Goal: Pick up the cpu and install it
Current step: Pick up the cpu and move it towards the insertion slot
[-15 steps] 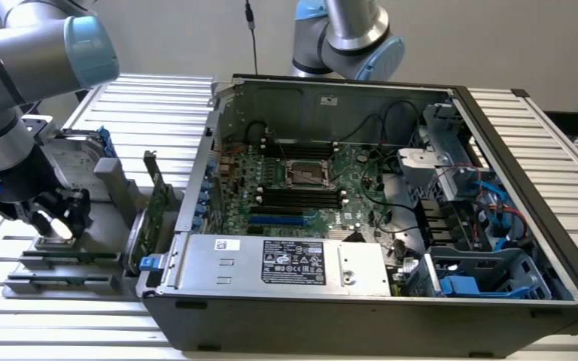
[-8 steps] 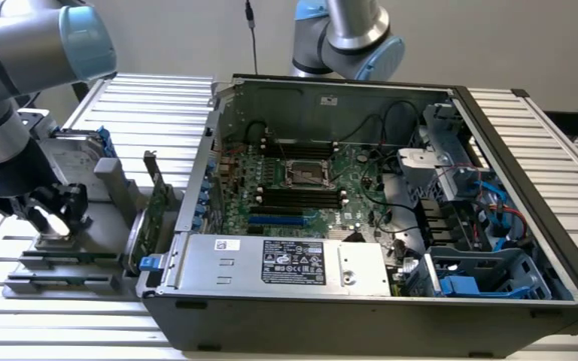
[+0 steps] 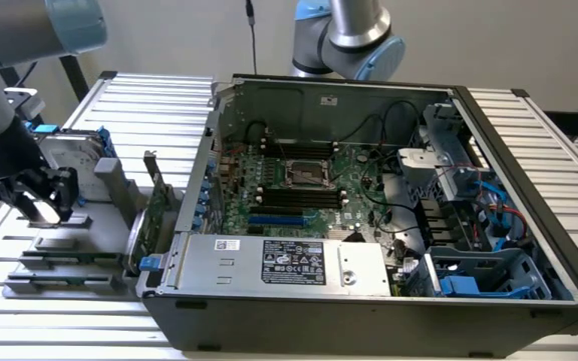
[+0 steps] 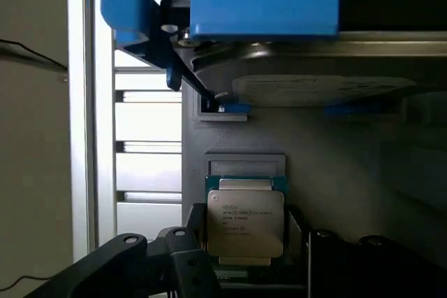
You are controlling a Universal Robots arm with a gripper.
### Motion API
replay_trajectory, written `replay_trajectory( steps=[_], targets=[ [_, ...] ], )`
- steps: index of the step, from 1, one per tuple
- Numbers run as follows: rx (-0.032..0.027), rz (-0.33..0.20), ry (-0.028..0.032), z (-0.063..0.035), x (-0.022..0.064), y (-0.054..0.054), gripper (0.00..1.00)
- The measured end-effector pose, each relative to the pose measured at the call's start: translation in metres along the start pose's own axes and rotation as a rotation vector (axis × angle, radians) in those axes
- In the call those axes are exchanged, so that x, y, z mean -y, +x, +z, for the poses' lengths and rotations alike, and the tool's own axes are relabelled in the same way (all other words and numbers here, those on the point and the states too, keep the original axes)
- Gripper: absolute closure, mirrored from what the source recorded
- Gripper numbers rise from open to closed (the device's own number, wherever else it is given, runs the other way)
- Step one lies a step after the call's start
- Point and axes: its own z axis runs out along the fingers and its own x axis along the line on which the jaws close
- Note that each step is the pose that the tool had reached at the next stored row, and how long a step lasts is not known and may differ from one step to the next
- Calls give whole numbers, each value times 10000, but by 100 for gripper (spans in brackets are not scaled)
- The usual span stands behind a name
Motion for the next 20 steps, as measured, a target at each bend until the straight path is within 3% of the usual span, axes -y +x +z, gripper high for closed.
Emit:
replay_trajectory(
  steps=[20],
  targets=[
    [-9,-272,11,-909,-27,-17,45]
  ],
)
